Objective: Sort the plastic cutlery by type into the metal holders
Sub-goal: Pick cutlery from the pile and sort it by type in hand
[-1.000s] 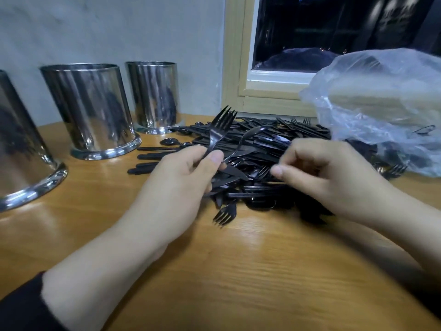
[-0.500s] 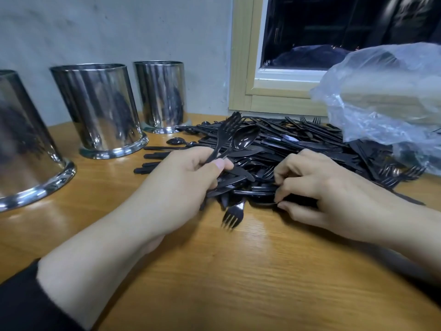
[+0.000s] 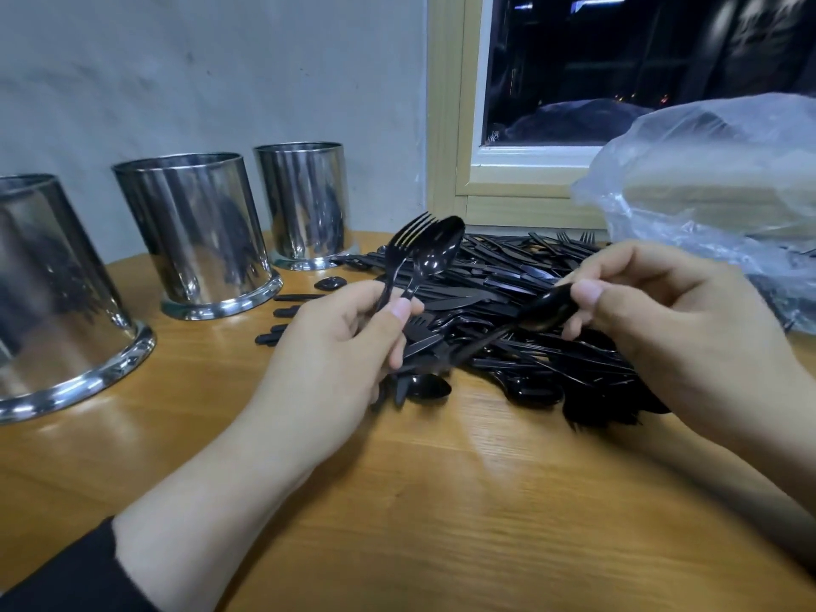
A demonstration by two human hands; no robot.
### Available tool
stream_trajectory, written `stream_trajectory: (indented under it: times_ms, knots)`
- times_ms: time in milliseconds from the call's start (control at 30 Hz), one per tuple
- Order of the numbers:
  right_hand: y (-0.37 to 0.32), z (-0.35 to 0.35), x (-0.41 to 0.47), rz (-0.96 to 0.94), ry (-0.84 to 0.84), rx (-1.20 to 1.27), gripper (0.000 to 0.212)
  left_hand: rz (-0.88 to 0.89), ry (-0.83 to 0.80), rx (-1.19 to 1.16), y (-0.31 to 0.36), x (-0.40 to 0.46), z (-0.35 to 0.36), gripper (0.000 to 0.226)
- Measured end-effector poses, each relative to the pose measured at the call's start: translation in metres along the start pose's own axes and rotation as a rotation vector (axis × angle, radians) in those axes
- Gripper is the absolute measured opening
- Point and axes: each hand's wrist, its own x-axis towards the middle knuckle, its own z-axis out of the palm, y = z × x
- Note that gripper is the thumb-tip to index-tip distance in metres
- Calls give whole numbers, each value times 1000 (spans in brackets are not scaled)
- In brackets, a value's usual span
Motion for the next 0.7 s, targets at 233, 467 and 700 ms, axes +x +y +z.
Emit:
stream_trajectory:
  times_ms: [233,467,700]
  knots:
    - [-22,21,26,222,153,471,14,92,77,122,2,0,-1,25]
    - [-16,51,33,486,167,700,34,54,27,132,1,-3,3,25]
    - [-6,55,23,451,125,644,16,8,-68,248,6,-7,4,41]
